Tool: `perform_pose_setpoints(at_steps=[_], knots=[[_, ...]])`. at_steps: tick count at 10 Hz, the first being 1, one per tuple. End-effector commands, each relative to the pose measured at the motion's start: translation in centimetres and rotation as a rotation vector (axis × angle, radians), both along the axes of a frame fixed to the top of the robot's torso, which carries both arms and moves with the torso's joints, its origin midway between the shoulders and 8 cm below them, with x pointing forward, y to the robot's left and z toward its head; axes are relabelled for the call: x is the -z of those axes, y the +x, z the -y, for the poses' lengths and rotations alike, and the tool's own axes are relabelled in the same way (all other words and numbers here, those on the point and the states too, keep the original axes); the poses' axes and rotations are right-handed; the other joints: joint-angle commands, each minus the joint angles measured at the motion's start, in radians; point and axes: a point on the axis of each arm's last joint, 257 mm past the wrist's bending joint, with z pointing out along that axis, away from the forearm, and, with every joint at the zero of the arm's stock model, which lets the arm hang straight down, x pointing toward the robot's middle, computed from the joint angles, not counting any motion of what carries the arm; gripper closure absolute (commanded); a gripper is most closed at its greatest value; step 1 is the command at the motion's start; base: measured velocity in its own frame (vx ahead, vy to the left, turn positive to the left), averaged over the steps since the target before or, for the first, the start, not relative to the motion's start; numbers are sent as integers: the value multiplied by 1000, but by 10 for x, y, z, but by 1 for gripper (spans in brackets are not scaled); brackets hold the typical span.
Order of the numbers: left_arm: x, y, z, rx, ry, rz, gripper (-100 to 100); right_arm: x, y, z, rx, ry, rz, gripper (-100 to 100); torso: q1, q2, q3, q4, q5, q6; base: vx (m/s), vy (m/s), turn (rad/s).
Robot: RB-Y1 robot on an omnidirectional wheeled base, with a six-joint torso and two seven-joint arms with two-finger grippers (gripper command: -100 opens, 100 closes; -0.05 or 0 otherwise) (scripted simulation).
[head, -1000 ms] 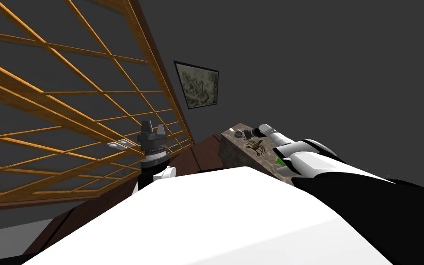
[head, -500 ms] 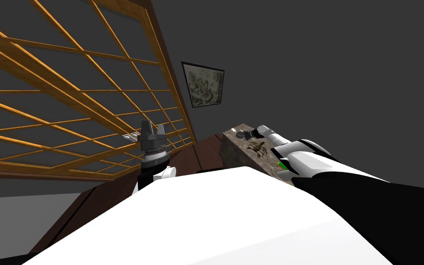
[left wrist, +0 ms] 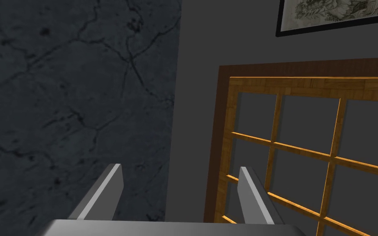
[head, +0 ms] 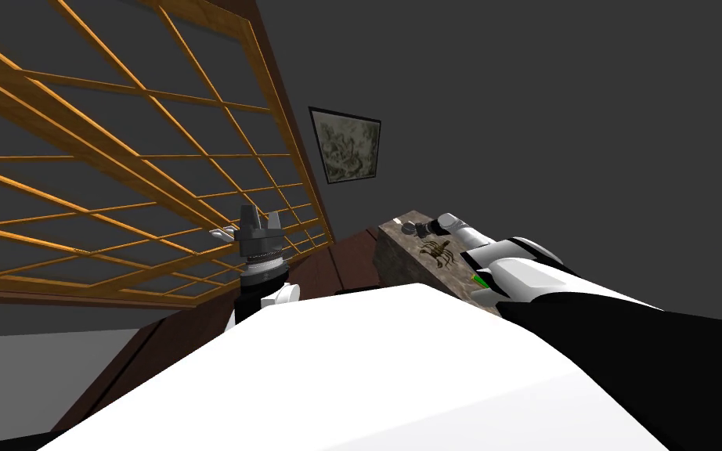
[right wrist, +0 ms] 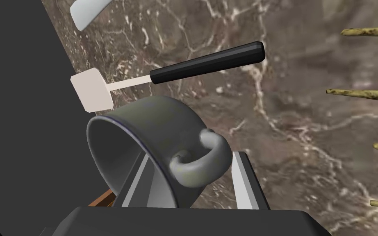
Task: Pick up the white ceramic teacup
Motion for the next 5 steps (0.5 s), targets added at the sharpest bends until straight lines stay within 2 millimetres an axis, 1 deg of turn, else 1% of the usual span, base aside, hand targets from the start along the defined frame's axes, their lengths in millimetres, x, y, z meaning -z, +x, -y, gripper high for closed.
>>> perform_pose_setpoints(at_steps=[1, 2, 3, 5], knots=[[0, 0, 0, 0, 0, 0, 0, 0, 0, 0, 0, 0, 0, 0, 0, 0, 0, 0, 0, 0, 0, 0, 0], [0, 0, 0, 0, 0, 0, 0, -4, 0, -1, -16, 1, 1, 100, 0, 0, 0, 0, 0, 0, 56, 35, -204], [0, 0, 0, 0, 0, 0, 0, -8, -1, -3, -34, 1, 1, 100, 2, -2, -1, 0, 1, 2, 83, 78, -286], [0, 0, 0, 0, 0, 0, 0, -16, -2, -6, -71, 0, 1, 100, 6, -3, -1, 0, 2, 1, 79, 86, -176]])
